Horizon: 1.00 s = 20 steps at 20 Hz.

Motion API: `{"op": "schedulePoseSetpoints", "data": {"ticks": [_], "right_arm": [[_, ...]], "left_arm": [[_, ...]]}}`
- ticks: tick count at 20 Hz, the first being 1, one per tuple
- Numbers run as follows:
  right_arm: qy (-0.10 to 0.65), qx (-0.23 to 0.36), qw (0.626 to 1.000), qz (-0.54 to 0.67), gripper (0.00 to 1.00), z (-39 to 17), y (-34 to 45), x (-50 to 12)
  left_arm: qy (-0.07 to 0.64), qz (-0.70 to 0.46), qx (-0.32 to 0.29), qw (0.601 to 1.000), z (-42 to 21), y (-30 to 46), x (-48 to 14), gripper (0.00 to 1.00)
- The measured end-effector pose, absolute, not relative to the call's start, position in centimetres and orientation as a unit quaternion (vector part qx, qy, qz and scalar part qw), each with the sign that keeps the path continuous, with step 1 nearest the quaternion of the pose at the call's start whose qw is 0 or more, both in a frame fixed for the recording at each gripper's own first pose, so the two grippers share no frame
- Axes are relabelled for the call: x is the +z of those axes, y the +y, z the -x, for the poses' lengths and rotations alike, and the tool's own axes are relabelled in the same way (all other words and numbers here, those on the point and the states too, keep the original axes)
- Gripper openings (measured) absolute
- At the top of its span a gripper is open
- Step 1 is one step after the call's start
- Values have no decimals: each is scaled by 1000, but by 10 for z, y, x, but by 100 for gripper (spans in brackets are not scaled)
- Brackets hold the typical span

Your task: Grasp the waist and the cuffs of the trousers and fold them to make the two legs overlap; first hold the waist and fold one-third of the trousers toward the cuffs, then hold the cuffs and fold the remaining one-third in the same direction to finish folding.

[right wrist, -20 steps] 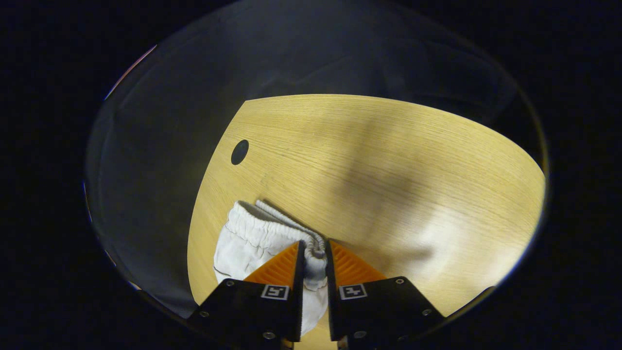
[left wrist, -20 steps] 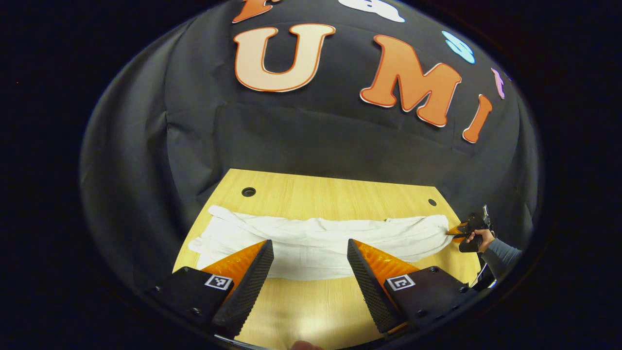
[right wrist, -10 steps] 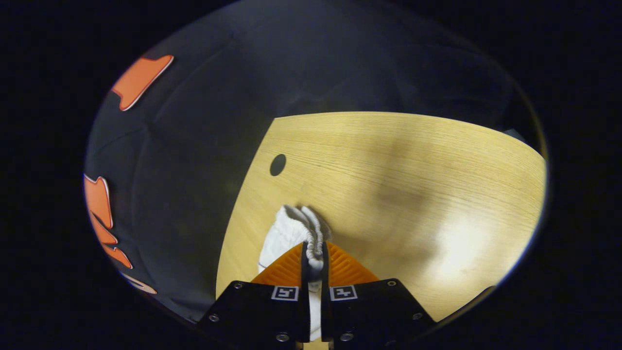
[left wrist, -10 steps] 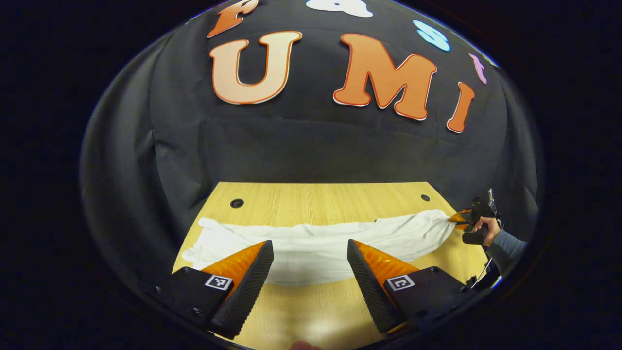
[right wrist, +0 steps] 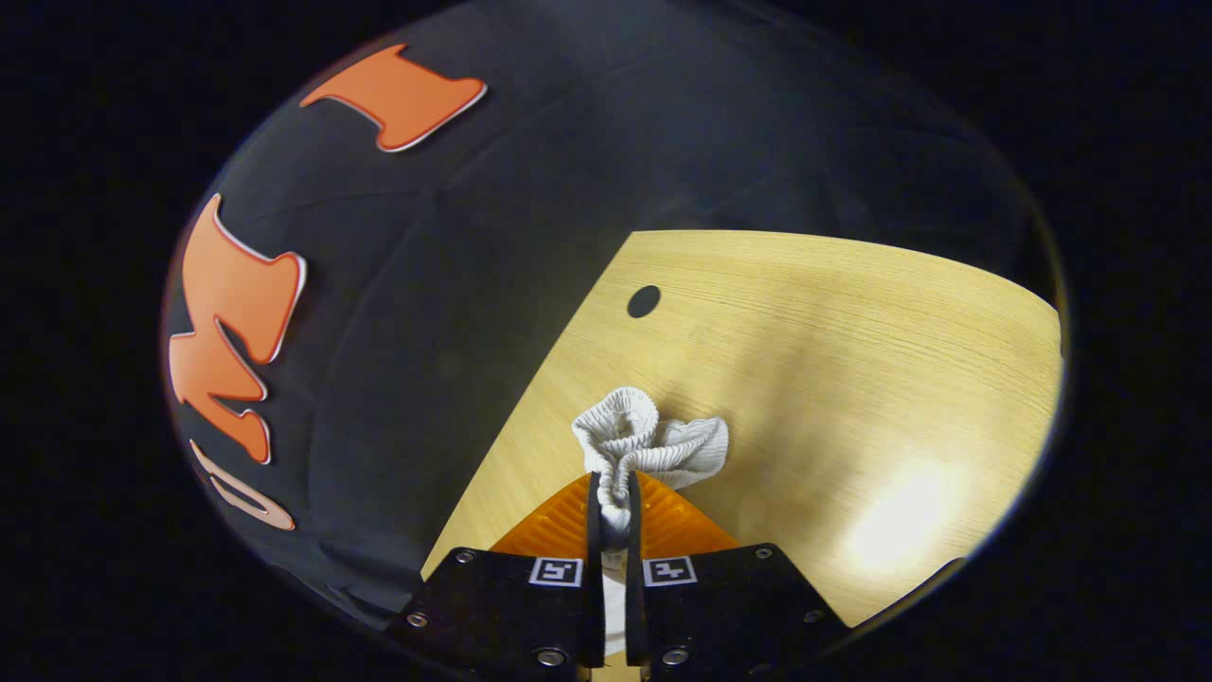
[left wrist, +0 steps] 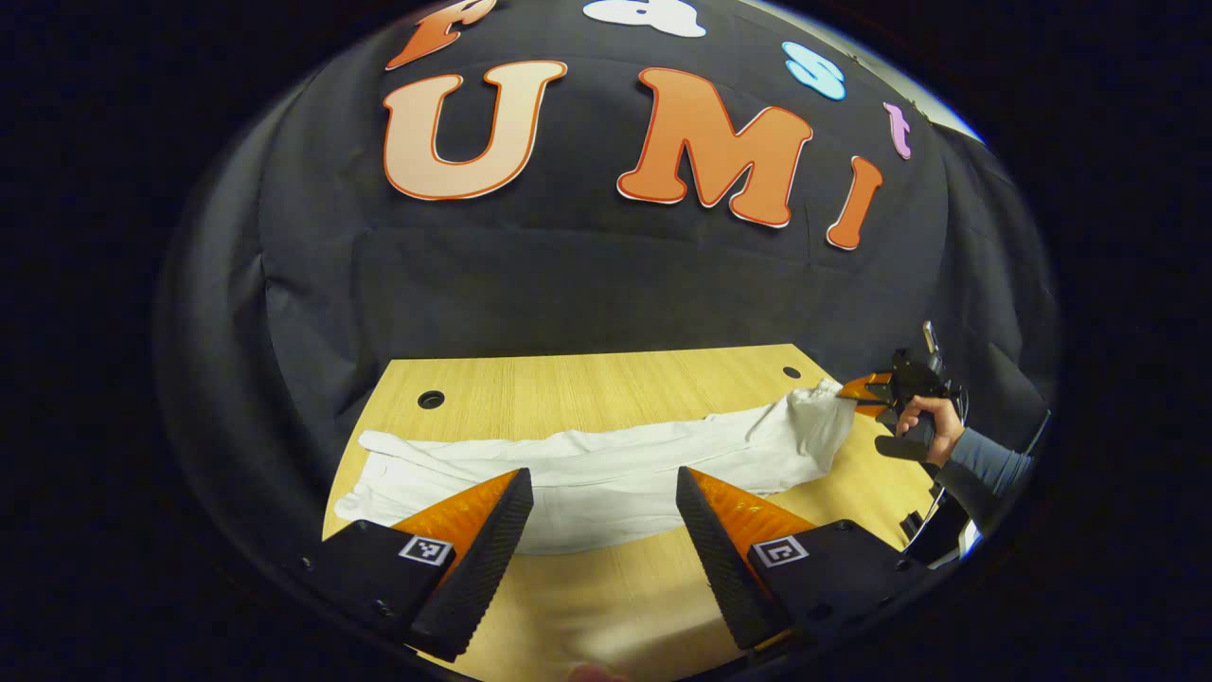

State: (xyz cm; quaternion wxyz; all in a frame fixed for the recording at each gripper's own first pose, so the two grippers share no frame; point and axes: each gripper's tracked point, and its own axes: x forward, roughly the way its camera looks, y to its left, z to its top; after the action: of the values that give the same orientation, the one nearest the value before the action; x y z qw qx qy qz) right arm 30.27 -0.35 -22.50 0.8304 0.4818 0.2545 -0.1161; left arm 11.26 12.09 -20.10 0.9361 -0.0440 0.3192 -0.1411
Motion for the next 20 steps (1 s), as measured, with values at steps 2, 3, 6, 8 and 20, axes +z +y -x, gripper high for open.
{"op": "schedulePoseSetpoints", "data": {"ticks": [2,3,6,8,20], "right_arm": [[238,-101,838,-480,9,-307,15,-205],[234,-99,841,-478,9,-306,23,-197],[223,-77,847,-476,9,-316,50,-179],[222,-61,849,-476,9,-315,68,-172],[309,-9,862,-401,9,-297,102,-189]], "left_arm": [[310,42,-137,940,-114,135,-200,99],[308,43,-132,941,-116,142,-201,99],[302,58,-117,944,-117,164,-205,100],[314,84,-114,939,-112,170,-216,99],[324,130,-67,935,-125,245,-252,99]]}}
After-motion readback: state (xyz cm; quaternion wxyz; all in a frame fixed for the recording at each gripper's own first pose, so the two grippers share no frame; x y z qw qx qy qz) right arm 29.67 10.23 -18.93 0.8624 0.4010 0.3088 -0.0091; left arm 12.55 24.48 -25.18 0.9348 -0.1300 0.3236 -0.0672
